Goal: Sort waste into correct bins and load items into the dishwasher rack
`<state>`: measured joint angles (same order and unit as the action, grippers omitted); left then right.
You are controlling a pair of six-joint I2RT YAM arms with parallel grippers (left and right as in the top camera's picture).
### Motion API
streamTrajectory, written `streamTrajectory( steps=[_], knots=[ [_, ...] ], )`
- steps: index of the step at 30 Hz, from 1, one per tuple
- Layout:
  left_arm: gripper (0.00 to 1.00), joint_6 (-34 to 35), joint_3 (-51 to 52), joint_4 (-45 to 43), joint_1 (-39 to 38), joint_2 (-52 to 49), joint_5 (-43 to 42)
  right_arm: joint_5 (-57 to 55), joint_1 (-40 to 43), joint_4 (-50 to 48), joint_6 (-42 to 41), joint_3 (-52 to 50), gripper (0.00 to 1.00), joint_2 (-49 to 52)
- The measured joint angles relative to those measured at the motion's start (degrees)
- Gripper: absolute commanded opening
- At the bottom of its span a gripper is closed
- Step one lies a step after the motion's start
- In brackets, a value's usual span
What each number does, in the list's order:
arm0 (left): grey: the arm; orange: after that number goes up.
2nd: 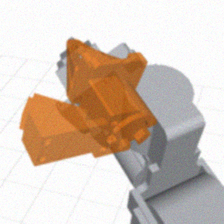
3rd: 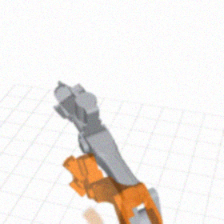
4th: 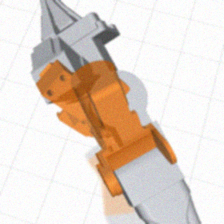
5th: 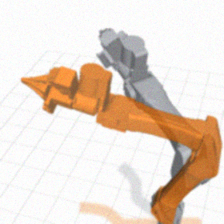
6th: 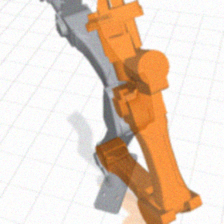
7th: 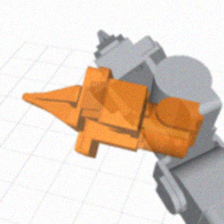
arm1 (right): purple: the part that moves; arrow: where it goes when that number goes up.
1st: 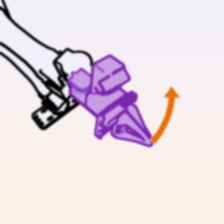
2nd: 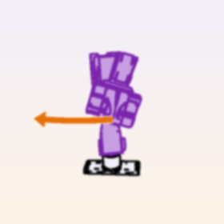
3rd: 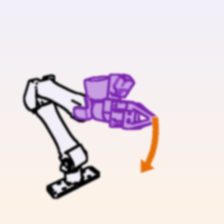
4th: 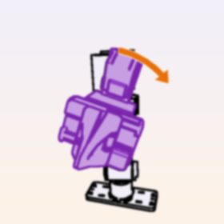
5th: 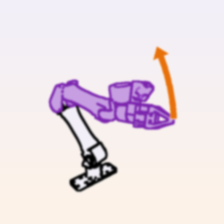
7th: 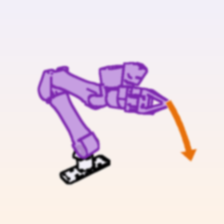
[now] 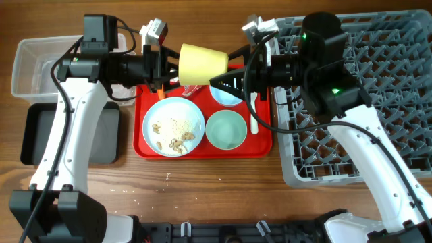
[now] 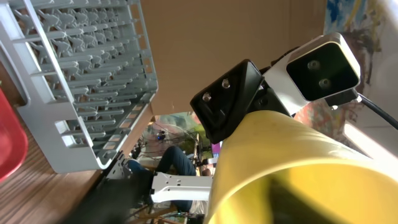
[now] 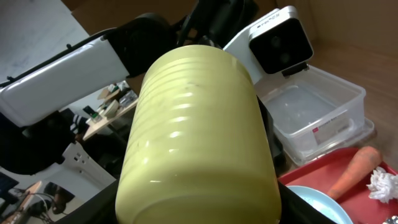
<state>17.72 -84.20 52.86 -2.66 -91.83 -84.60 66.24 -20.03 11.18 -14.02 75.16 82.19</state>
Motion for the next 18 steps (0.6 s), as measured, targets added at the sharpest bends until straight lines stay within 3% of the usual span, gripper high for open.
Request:
streamTrajectory(
  steps=[6, 9, 14, 18],
  knots=[
    [1.00, 0.02, 0.00, -4.04, 1.60, -0.04, 0.74, -0.79, 10.34, 10.03, 0.26, 0.09, 0.56, -1.07],
    [1.00, 0.00, 0.00, -4.33, 4.09, -0.04, 0.76, -5.81, 19.30, 22.62, 1.55, 0.24, 0.56, -3.50],
    [1.00, 0.02, 0.00, -4.44, 6.58, -0.04, 1.55, -29.09, 27.08, 46.80, 1.49, 0.31, 0.54, -7.37],
    [1.00, 0.00, 0.00, -4.44, 6.69, -0.04, 3.69, -43.19, 27.54, 58.64, -0.04, 0.33, 0.54, -7.91]
  ],
)
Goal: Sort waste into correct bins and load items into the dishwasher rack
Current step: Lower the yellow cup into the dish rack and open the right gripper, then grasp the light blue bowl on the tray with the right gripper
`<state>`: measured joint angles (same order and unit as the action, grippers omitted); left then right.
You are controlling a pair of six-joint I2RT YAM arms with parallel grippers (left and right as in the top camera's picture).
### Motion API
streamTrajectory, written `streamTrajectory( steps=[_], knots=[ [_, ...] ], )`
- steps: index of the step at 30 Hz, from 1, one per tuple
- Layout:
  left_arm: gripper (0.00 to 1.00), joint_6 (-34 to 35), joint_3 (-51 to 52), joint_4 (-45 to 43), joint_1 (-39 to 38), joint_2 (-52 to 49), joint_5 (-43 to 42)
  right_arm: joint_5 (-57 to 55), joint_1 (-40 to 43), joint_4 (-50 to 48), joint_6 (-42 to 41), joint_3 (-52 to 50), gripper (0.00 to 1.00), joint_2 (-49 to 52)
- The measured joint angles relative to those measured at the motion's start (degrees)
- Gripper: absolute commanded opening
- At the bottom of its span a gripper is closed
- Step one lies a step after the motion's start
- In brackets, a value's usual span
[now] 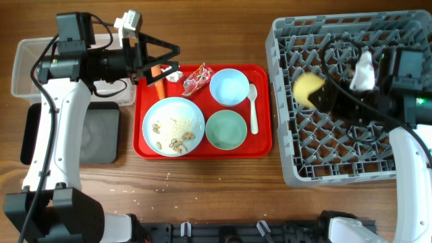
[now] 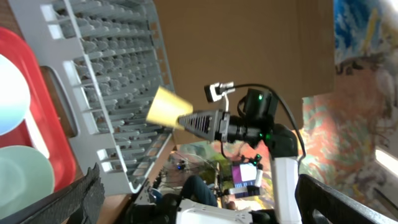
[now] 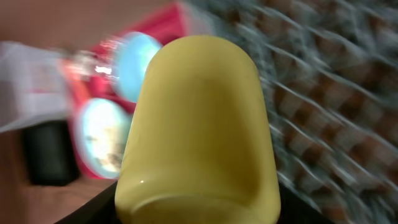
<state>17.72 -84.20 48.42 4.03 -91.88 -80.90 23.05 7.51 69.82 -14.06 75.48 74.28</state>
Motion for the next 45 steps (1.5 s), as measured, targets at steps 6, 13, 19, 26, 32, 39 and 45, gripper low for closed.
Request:
streamTrajectory(
  steps=[6, 13, 19, 26, 32, 39, 45],
  knots=[
    [1.00, 0.02, 0.00, 0.02, 0.02, 0.00, 2.29, -9.29, -0.02, 11.32, -1.55, 0.00, 0.55, 2.10],
    [1.00, 0.00, 0.00, 0.15, 0.00, 0.00, 2.71, -10.88, -6.51, 14.23, -2.60, -0.02, 0.96, 10.40],
    [1.00, 0.00, 0.00, 0.37, 0.00, 0.00, 2.93, -15.61, -9.18, 6.73, -7.54, 0.00, 0.95, 11.23],
    [0.86, 0.02, 0.00, 0.42, 0.02, 0.00, 4.07, -0.66, -15.56, -13.55, -2.25, 0.28, 0.69, 10.84],
    [0.93, 2.32, 0.02, 4.72, 0.02, 3.23, 26.75, -6.60, -27.61, -21.77, -8.28, 0.55, 0.68, 17.27],
    [1.00, 10.97, -0.09, 12.07, 0.07, 19.15, 70.53, -14.14, -27.76, -35.10, -11.65, 0.55, 0.54, 32.65],
    [1.00, 11.82, -0.13, 13.35, 0.07, 20.09, 82.93, -14.69, -27.76, -39.28, -11.85, 0.55, 0.06, 39.01]
  ],
)
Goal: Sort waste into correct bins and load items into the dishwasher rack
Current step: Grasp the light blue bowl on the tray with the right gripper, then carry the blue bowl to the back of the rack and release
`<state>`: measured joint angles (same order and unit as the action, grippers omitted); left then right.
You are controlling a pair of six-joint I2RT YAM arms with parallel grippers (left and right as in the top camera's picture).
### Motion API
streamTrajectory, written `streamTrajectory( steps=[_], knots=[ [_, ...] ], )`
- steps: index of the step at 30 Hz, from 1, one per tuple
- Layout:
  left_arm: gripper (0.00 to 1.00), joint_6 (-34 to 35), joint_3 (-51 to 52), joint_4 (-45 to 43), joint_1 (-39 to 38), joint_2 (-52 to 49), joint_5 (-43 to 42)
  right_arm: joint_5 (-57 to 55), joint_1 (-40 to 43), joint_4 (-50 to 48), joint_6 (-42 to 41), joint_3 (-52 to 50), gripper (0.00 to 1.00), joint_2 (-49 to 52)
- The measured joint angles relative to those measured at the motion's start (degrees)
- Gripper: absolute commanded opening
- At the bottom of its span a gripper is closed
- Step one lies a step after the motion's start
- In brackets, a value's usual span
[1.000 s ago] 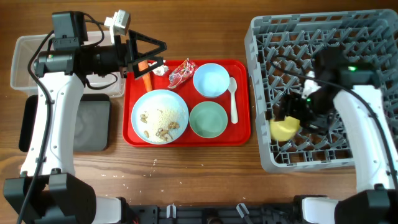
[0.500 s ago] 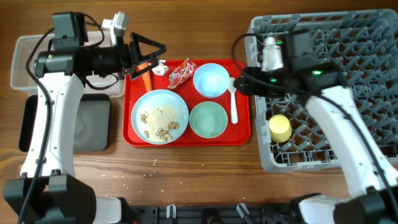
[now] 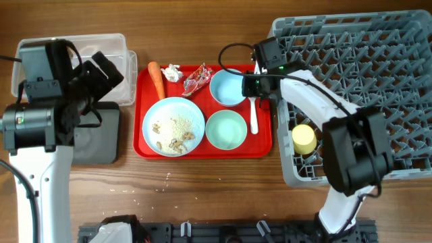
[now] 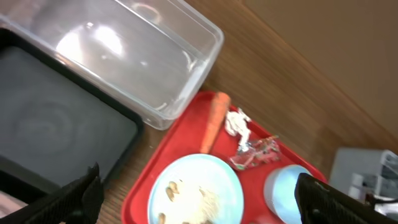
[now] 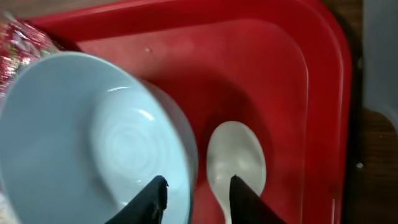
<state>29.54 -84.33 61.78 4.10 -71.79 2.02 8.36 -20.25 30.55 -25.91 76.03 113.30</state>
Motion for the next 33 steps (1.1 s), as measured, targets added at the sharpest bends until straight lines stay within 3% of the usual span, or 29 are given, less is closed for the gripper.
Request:
streamTrajectory(
  steps=[7, 11, 14, 17, 20, 23, 33],
  knots=[
    [1.00, 0.17, 0.00, -0.04, 0.00, -0.04, 2.47, 0.17, 0.33, 0.07, 0.39, 0.00, 0.04, 0.04],
    [1.00, 0.17, 0.00, -0.04, 0.00, -0.04, 2.67, -1.60, 1.22, 0.50, 0.66, -0.02, 0.04, -8.59],
    [1.00, 0.17, 0.00, -0.09, 0.00, -0.04, 2.69, -10.95, 1.33, 3.34, 1.31, 0.00, 0.04, -18.75],
    [1.00, 0.17, 0.00, -0.07, 0.00, -0.04, 2.67, -35.08, 1.51, 9.53, 2.71, 0.17, 0.04, -26.03],
    [1.00, 0.17, 0.00, -0.09, 0.00, -0.04, 2.67, -55.10, 2.97, 12.98, 5.49, 0.20, 0.04, -25.51],
    [1.00, 0.17, 0.00, -0.04, 0.00, -0.04, 2.69, -64.98, 5.25, 12.63, 6.75, 0.20, 0.04, -23.96],
    [1.00, 0.17, 0.00, -0.02, 0.00, -0.04, 2.69, -71.58, 8.66, -0.96, 21.53, 0.20, 0.04, -8.94]
  ],
)
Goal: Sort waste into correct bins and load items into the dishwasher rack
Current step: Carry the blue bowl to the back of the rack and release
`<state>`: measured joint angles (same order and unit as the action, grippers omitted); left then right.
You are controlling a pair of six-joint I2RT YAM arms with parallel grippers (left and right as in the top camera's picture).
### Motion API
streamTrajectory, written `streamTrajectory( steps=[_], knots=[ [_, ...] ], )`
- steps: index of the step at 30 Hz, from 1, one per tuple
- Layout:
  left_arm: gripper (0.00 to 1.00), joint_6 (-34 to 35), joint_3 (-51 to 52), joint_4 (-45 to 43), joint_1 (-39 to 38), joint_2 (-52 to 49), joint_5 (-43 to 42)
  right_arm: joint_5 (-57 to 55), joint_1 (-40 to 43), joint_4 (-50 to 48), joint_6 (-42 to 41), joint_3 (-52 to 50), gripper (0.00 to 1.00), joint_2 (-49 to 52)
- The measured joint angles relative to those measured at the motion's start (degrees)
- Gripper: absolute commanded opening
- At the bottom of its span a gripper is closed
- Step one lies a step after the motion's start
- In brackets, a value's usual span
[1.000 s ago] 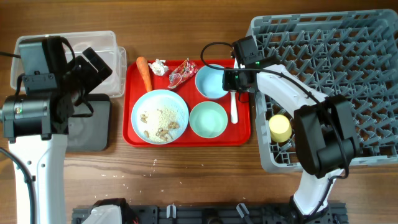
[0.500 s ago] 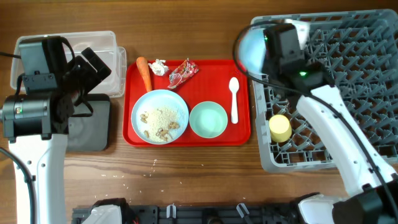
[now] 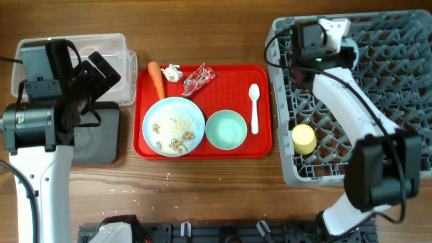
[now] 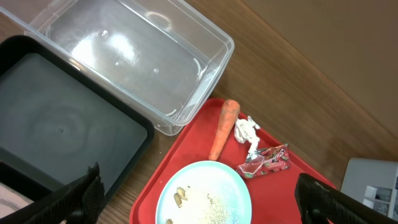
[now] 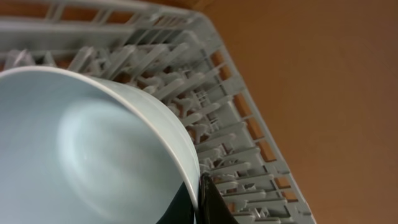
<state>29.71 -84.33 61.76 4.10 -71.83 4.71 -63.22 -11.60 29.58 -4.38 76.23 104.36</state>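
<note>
My right gripper is shut on the rim of a light blue bowl and holds it over the far left corner of the grey dishwasher rack. A yellow cup lies in the rack's near left part. The red tray carries a carrot, a crumpled tissue, a red wrapper, a plate with food scraps, a green bowl and a white spoon. My left gripper hangs open, high and left of the tray, holding nothing.
A clear plastic container stands at the far left, with a black bin in front of it. Crumbs lie on the wooden table in front of the tray.
The right gripper was on the tray with its fingers astride the blue bowl's rim, beside the spoon. Now it holds that bowl over the rack. The left arm has hardly moved.
Both grippers met at the yellow cup above the tray. Then the right gripper held the cup over the rack and the left stood open. Later the cup lay in the rack, the right gripper was at the blue bowl, and now that bowl is over the rack.
</note>
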Motion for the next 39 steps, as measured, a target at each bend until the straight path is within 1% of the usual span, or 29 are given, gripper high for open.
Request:
streamTrajectory(
  steps=[6, 9, 14, 17, 21, 28, 35, 36, 37, 38, 39],
  knots=[
    [1.00, 0.00, 0.00, -0.04, 0.00, 0.00, 0.00, -3.43, -0.24, -3.26, 3.34, 0.00, 0.04, 1.64],
    [1.00, 0.00, 0.00, -0.02, 0.00, 0.00, 0.00, -7.96, 0.48, -5.88, 6.86, 0.00, 0.04, 2.32],
    [1.00, 0.00, 0.00, -0.04, 0.00, 0.00, 0.00, -13.27, 4.70, -5.88, 10.93, 0.00, 0.04, 2.58],
    [1.00, 0.00, 0.00, -0.04, 0.00, 0.00, 0.00, -14.40, 5.14, -5.18, 12.48, 0.00, 0.04, 2.58],
    [1.00, 0.00, 0.00, -0.04, 0.00, 0.00, 0.00, -14.01, 5.01, -4.98, 13.31, 0.00, 0.04, 2.58],
    [1.00, 0.00, 0.00, -0.02, 0.00, 0.00, 0.00, -7.74, 5.07, -5.75, 13.51, 0.00, 0.04, 2.58],
    [1.00, 0.00, 0.00, -0.04, 0.00, 0.00, 0.00, -7.58, 5.55, -7.63, 13.57, 0.00, 0.05, 3.17],
    [1.00, 0.00, 0.00, -0.04, 0.00, 0.00, 0.00, -8.13, 5.55, -7.93, 13.68, 0.02, 0.08, 3.54],
    [1.00, 0.00, 0.00, -0.04, 0.00, 0.00, 0.00, -8.63, 5.53, -8.07, 13.68, 0.02, 0.27, 3.85],
    [1.00, 0.00, 0.00, -0.02, 0.00, 0.00, 0.00, -8.52, 5.49, -8.04, 13.75, 0.09, 0.35, 4.00],
    [1.00, 0.02, 0.00, -0.04, 0.00, 0.00, 0.00, -7.98, 5.40, -8.13, 13.70, 0.09, 0.36, 4.15]
  ],
)
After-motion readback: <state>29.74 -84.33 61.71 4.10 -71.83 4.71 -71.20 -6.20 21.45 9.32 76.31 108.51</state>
